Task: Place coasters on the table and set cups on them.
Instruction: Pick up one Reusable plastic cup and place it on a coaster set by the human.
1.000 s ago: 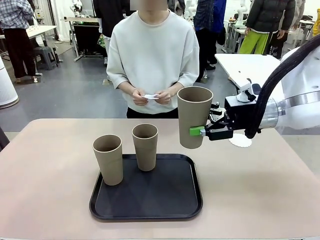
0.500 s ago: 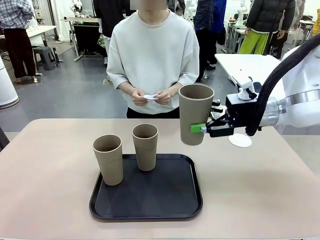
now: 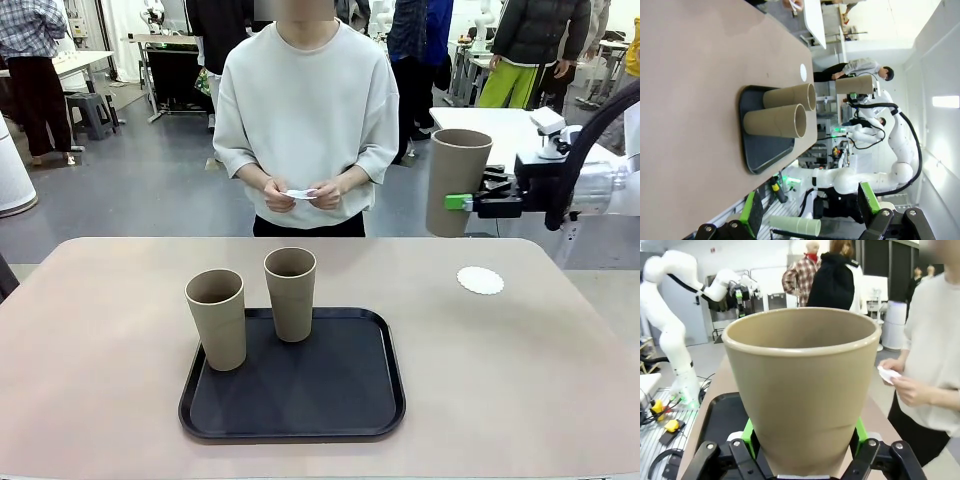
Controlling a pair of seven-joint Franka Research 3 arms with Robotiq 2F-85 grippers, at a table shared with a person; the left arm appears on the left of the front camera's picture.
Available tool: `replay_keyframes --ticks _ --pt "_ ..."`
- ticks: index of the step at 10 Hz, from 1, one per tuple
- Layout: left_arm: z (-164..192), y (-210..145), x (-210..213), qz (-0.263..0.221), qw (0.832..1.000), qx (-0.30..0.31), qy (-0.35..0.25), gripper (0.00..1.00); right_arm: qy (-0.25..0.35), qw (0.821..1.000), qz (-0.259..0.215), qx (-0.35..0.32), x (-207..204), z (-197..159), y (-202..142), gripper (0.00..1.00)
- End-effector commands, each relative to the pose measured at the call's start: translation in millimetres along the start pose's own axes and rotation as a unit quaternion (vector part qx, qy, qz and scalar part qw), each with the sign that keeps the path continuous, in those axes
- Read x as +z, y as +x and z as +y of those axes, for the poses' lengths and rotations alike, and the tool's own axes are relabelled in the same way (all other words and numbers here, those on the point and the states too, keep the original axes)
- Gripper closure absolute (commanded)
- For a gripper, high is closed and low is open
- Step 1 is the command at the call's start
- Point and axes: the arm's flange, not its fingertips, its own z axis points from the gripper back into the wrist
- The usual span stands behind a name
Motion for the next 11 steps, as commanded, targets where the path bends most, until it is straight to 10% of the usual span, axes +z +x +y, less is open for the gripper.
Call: replay_keyframes --ticks 1,11 --pt "-2 -1 1 -0.002 1.000 -0.004 -0.006 0.00 0.034 0.999 0.003 -0.024 21 -11 8 0.17" --pt "-2 -1 1 -0.002 1.000 -0.004 -0.006 0.00 0.058 0.998 0.034 -0.016 65 -15 2 0.17"
